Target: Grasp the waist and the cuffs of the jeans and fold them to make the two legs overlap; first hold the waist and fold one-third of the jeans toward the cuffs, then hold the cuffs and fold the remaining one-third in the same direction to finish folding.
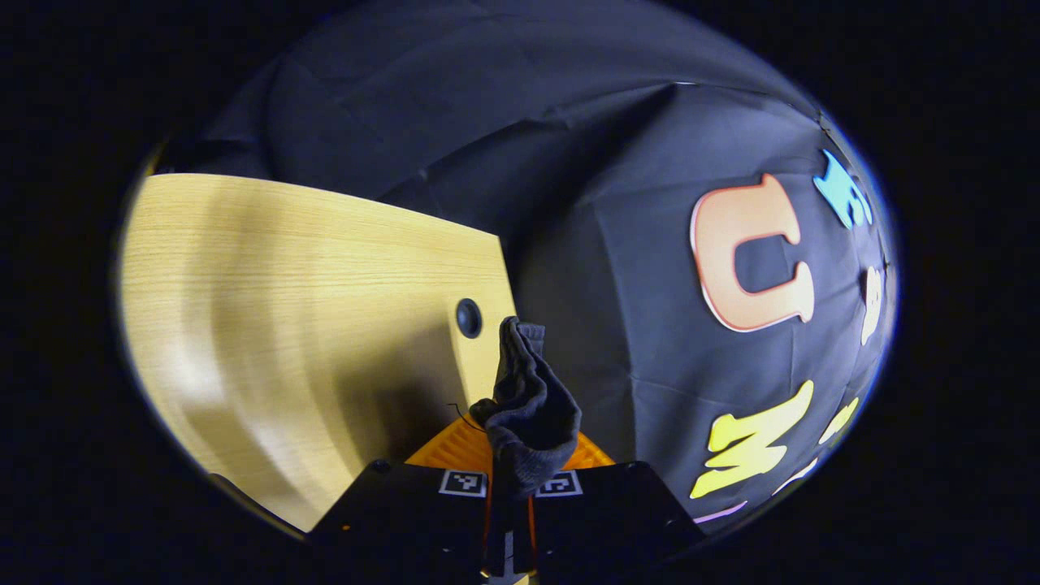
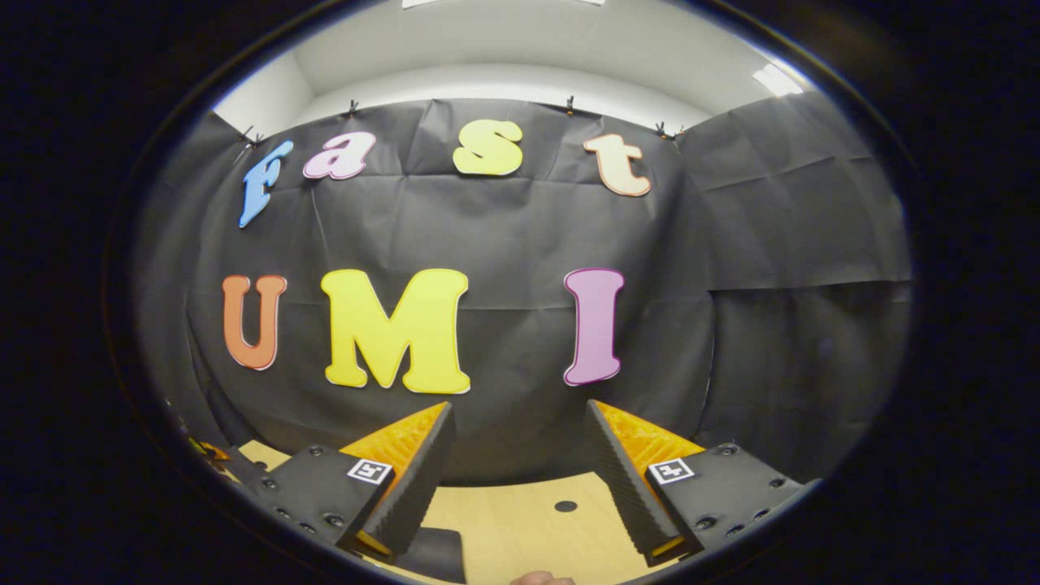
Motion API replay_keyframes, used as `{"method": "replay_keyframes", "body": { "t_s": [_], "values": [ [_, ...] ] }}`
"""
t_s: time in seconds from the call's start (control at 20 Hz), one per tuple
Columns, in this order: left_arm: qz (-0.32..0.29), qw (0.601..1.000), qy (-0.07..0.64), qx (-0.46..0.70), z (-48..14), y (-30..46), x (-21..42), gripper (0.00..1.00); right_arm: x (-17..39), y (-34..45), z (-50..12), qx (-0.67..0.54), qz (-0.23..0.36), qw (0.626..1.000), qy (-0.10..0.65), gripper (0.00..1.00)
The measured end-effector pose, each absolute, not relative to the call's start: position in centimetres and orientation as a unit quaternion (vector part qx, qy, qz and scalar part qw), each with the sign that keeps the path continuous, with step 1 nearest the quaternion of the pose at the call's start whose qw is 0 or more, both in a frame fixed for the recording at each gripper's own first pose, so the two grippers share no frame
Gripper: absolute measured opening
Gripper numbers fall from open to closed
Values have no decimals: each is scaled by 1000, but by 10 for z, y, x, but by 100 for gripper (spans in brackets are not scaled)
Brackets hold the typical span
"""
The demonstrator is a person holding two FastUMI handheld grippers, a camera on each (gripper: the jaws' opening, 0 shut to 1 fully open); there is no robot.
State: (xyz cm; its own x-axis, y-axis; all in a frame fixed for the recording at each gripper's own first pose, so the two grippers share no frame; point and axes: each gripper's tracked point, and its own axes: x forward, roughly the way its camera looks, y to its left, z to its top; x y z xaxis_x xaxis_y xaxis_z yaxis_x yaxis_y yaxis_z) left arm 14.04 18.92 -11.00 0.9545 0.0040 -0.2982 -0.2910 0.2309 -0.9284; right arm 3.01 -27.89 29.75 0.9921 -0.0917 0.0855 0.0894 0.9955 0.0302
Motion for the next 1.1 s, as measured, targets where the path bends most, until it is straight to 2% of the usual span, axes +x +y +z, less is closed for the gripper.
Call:
{"method": "replay_keyframes", "body": {
  "t_s": [0.4,1.1],
  "values": [
    [26,805,109,-582,-49,110,134,16,19,-303,295,36,-44,998,-39,98],
    [-32,819,134,-557,-21,-30,131,16,8,-351,294,32,-56,997,-31,98]
  ]
}}
